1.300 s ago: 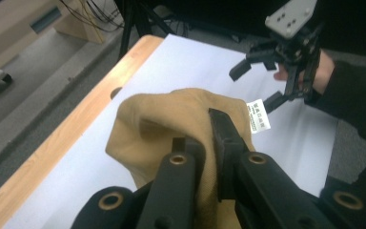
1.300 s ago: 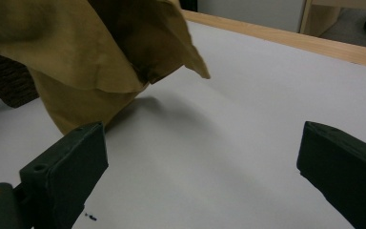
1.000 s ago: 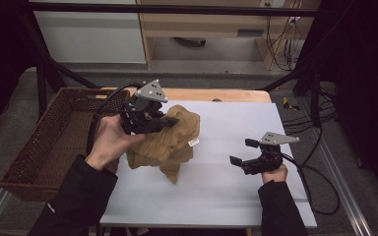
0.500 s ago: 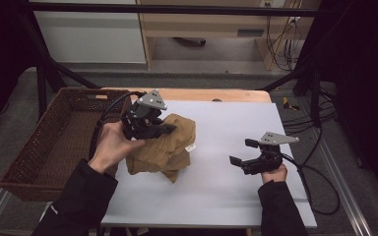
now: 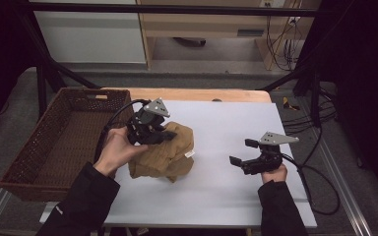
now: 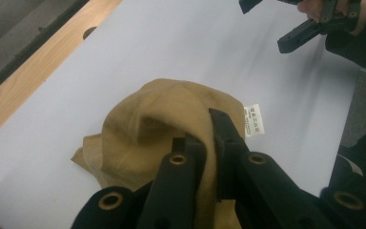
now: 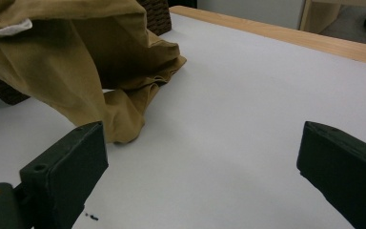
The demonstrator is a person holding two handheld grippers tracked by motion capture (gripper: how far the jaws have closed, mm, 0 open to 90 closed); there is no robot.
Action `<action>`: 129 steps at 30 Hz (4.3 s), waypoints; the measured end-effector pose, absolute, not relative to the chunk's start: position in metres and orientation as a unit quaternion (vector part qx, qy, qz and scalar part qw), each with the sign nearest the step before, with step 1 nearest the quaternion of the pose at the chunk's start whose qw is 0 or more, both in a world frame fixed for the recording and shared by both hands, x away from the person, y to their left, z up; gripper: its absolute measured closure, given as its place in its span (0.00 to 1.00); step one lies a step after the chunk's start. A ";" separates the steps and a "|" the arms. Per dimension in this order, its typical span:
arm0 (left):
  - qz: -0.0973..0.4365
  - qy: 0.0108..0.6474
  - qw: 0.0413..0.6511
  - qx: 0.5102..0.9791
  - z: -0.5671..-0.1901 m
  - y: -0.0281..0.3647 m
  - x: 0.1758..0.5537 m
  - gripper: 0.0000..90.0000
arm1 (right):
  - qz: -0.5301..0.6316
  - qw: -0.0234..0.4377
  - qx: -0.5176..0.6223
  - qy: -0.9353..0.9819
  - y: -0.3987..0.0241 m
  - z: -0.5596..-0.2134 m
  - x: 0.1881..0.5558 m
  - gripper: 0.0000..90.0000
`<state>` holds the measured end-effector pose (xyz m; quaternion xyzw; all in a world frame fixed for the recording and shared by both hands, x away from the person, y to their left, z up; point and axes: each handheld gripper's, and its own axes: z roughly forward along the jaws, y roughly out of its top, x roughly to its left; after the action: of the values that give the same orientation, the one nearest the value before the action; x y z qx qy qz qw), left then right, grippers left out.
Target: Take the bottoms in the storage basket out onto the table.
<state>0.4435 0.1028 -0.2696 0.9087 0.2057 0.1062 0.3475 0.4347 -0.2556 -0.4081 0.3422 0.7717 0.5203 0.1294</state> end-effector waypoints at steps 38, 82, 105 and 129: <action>0.064 0.204 0.332 0.919 -0.327 0.096 0.445 0.97 | 0.518 0.130 0.343 0.773 -0.255 -0.409 0.435 0.04; 0.050 0.213 0.321 0.922 -0.366 0.098 0.444 0.39 | 0.516 0.131 0.344 0.774 -0.254 -0.410 0.436 0.04; 0.098 0.236 0.338 0.906 -0.341 0.128 0.435 0.03 | 0.516 0.128 0.344 0.774 -0.255 -0.410 0.435 0.04; 0.123 0.268 0.359 0.885 -0.334 0.178 0.427 0.03 | 0.517 0.129 0.344 0.773 -0.255 -0.410 0.436 0.04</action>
<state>0.4275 0.1781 -0.3342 0.8854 0.2682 0.1227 0.3592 0.4355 -0.2547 -0.4101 0.3435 0.7734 0.5169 0.1287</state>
